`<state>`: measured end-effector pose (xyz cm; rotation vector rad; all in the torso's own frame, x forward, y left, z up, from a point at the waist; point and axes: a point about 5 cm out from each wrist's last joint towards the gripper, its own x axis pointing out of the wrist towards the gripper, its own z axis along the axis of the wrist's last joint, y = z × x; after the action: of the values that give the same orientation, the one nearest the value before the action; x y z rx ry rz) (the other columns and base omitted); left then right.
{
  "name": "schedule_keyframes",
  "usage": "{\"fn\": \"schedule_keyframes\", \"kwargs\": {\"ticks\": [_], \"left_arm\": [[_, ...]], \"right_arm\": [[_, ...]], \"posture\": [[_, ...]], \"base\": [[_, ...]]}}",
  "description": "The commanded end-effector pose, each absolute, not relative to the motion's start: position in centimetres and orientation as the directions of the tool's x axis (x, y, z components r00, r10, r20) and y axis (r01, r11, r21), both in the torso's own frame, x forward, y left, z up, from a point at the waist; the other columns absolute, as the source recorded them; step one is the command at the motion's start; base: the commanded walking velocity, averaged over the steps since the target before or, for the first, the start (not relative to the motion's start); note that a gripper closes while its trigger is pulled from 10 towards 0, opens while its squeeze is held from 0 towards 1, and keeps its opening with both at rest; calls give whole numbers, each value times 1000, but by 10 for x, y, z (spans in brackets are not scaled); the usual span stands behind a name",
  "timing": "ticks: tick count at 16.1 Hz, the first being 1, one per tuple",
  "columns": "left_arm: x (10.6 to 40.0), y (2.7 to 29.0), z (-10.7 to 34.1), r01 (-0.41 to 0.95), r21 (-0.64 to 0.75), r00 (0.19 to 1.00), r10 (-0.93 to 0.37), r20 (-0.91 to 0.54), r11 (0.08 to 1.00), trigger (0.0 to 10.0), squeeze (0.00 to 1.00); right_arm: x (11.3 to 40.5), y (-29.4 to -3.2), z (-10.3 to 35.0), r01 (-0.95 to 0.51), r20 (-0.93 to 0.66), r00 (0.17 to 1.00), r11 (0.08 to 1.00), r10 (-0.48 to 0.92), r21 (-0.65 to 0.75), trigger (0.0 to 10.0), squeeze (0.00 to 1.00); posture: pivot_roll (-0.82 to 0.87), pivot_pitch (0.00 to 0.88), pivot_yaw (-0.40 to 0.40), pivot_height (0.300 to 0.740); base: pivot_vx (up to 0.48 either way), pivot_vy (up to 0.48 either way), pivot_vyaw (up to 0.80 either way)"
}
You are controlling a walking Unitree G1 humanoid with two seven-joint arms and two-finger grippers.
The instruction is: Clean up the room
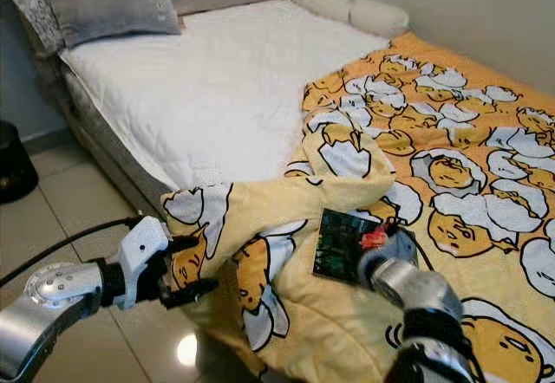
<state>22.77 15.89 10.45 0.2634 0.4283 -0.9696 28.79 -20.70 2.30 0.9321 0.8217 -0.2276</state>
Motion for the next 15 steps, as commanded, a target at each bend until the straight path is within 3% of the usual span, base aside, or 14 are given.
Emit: {"fn": "schedule_keyframes", "kwargs": {"ticks": [1,2,3,6,8,11,15], "left_arm": [[231,159,107,842,41,492,-735,-466,537,10000,455],[231,159,107,841,43,494,-733,-468,539,10000,325],[231,158,107,842,38,490,-735,-469,538,10000,0],[232,157,109,835,42,500,-727,-470,548,10000,0],[233,157,110,830,49,510,-720,-471,555,10000,0],[226,155,109,858,45,469,-745,-474,512,10000,0],[223,152,109,878,12,427,-772,-472,478,10000,0]], "right_arm": [[298,-208,30,492,-678,721,583,142,646,10000,0],[306,-205,35,476,-652,744,569,146,670,10000,0],[311,-204,37,470,-635,761,561,134,682,10000,0],[320,-202,41,448,-593,797,547,114,708,10000,0],[315,-201,39,419,-617,768,594,170,686,10000,0],[291,-213,35,348,-656,688,652,310,674,10000,0],[262,-227,28,400,-730,586,659,351,638,10000,0]], "posture": [[13,0,-106,740],[16,0,-110,740],[18,0,-112,740],[30,0,-120,740],[32,0,-123,740],[30,0,-123,740],[15,0,-110,740]], "base": [[0,0,0],[0,0,0],[0,0,0],[0,0,0],[0,0,0],[0,0,0],[0,0,0]]}}
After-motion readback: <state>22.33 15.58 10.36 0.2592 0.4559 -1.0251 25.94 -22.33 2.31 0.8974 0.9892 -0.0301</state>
